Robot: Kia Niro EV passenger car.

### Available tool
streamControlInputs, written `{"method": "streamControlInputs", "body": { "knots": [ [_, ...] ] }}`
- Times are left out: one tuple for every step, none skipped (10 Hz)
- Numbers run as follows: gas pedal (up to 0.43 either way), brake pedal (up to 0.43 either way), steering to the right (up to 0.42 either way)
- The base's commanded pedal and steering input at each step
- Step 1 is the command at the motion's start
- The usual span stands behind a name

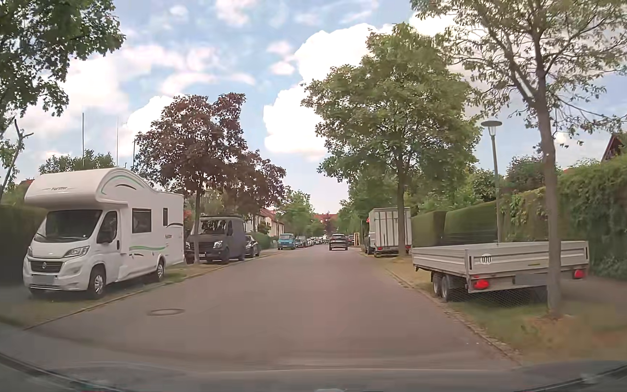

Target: Follow the waypoints while adhering to traffic rules and regulations

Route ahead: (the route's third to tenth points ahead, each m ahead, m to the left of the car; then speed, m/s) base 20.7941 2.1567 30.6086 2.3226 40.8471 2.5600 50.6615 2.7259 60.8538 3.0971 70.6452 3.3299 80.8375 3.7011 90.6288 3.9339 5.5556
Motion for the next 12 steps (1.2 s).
{"method": "streamControlInputs", "body": {
  "knots": [
    [0.059,0.018,0.000],
    [0.059,0.018,-0.002],
    [0.059,0.018,-0.006],
    [0.059,0.018,-0.009],
    [0.059,0.018,-0.008],
    [0.059,0.018,-0.008],
    [0.059,0.018,-0.008],
    [0.059,0.018,-0.006],
    [0.059,0.018,-0.002],
    [0.059,0.018,0.000],
    [0.059,0.018,-0.001],
    [0.059,0.018,-0.001]
  ]
}}
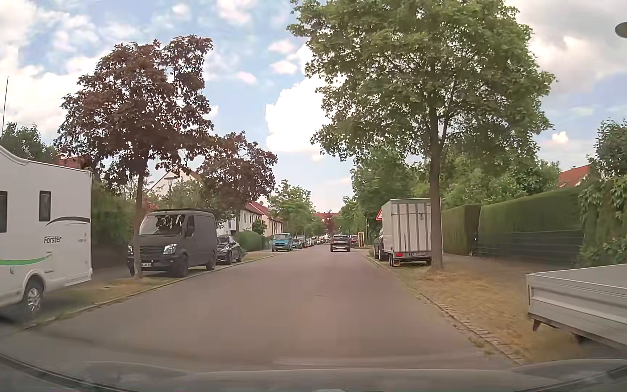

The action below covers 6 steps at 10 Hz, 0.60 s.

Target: Follow the waypoints while adhering to traffic rules and regulations

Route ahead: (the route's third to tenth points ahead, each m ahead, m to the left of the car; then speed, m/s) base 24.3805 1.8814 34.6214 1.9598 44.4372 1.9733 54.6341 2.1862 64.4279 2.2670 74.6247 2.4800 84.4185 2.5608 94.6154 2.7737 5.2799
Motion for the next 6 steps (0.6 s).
{"method": "streamControlInputs", "body": {
  "knots": [
    [0.059,0.018,-0.001],
    [0.059,0.018,-0.001],
    [0.059,0.018,-0.001],
    [0.059,0.018,-0.002],
    [0.059,0.018,-0.002],
    [0.059,0.018,-0.003]
  ]
}}
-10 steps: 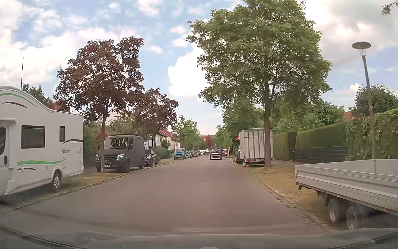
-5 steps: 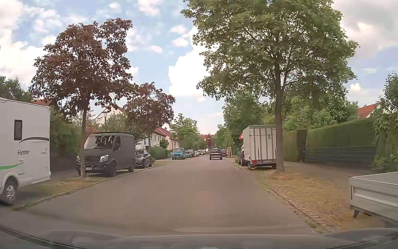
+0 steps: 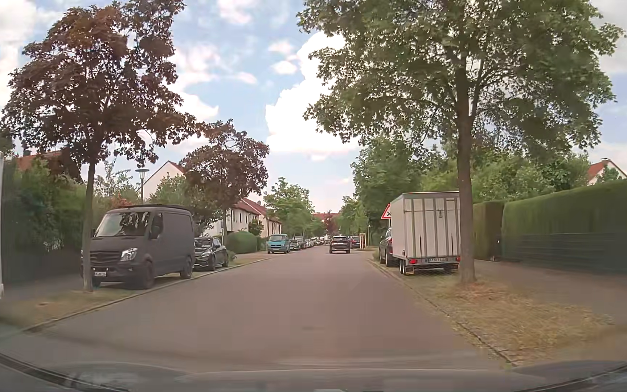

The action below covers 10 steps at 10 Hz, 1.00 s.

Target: Follow the waypoints while adhering to traffic rules and regulations

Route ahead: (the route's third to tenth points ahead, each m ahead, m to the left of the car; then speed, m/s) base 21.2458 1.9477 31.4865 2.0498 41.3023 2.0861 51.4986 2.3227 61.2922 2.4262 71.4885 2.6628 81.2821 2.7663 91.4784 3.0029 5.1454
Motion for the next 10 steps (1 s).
{"method": "streamControlInputs", "body": {
  "knots": [
    [0.059,0.018,-0.003],
    [0.059,0.018,-0.002],
    [0.059,0.018,-0.002],
    [0.059,0.018,-0.001],
    [0.059,0.018,0.002],
    [0.059,0.018,0.003],
    [0.059,0.018,0.003],
    [0.059,0.018,0.002],
    [0.059,0.018,0.002],
    [0.059,0.018,0.002]
  ]
}}
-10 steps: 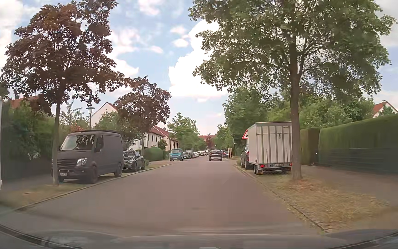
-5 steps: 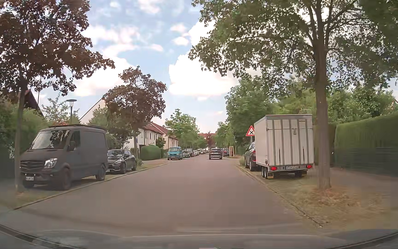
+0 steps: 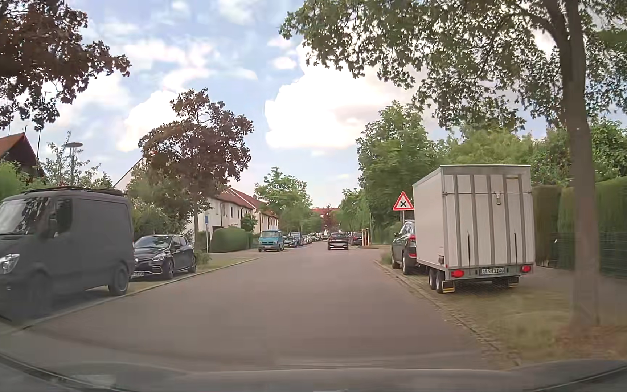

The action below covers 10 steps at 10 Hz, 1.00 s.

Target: Follow the waypoints while adhering to traffic rules and regulations

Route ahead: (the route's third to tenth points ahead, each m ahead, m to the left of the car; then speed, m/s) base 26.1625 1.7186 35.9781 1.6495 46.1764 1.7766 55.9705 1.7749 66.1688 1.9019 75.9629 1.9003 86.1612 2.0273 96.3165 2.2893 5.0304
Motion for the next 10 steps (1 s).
{"method": "streamControlInputs", "body": {
  "knots": [
    [0.047,0.018,0.002],
    [0.047,0.018,0.002],
    [0.047,0.018,0.002],
    [0.047,0.018,0.002],
    [0.047,0.018,0.002],
    [0.047,0.018,0.002],
    [0.047,0.018,0.003],
    [0.047,0.018,0.004],
    [0.047,0.018,0.004],
    [0.047,0.018,0.005]
  ]
}}
